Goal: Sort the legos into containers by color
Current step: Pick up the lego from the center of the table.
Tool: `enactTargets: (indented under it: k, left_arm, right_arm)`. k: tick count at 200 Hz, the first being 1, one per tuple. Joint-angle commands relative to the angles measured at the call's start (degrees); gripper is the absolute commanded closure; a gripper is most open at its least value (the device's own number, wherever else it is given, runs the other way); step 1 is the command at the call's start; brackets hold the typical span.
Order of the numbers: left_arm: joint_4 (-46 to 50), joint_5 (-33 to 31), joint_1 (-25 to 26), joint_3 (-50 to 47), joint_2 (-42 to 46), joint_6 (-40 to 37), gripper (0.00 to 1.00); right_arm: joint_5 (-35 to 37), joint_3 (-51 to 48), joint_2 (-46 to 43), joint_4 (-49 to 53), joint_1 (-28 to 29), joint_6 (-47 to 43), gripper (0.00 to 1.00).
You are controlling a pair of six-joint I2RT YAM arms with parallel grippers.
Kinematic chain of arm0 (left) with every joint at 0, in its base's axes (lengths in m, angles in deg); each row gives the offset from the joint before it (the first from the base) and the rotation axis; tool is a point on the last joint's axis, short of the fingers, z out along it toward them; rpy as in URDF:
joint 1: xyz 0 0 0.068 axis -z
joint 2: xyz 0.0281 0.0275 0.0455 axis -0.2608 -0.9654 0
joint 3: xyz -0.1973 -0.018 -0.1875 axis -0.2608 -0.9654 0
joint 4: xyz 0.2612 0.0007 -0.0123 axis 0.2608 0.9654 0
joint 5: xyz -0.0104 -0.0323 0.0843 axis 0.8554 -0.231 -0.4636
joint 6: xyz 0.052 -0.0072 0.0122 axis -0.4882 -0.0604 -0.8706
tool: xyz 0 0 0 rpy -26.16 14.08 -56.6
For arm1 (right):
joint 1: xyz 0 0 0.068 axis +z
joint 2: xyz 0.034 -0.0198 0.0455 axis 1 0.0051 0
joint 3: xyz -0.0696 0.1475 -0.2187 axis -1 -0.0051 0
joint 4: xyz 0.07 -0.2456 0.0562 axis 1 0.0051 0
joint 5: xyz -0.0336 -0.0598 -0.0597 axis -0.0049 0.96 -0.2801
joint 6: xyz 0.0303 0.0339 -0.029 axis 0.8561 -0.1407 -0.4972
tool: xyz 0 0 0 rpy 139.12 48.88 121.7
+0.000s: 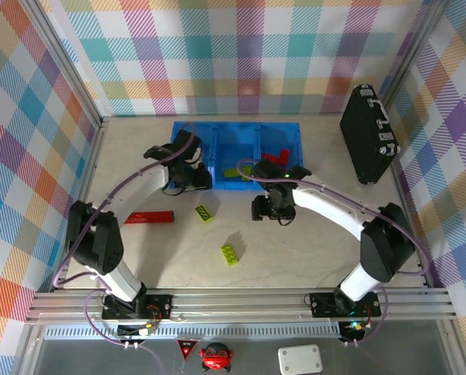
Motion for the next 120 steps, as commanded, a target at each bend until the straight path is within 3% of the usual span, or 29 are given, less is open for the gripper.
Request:
enactTargets:
  k: [1,72,120]
  left_arm:
    - [2.0,-1.1,-2.2,-3.0,4.5,-2.1,0.58]
    - [5.0,0.9,-14.9,-9.4,12.8,-6.7,0.58]
    - [1.5,1.1,-18.9,-13.9,14.3,-8.5,0.58]
  right_arm:
    - [0.9,4.2,3.4,1.6,2.6,0.8,0.32]
    - [1.2,18.9,18.1,3.2,9.9,-0.6,0.33]
    - [1.9,29.9,27.5,3.0,12.0,-3.4,0.36]
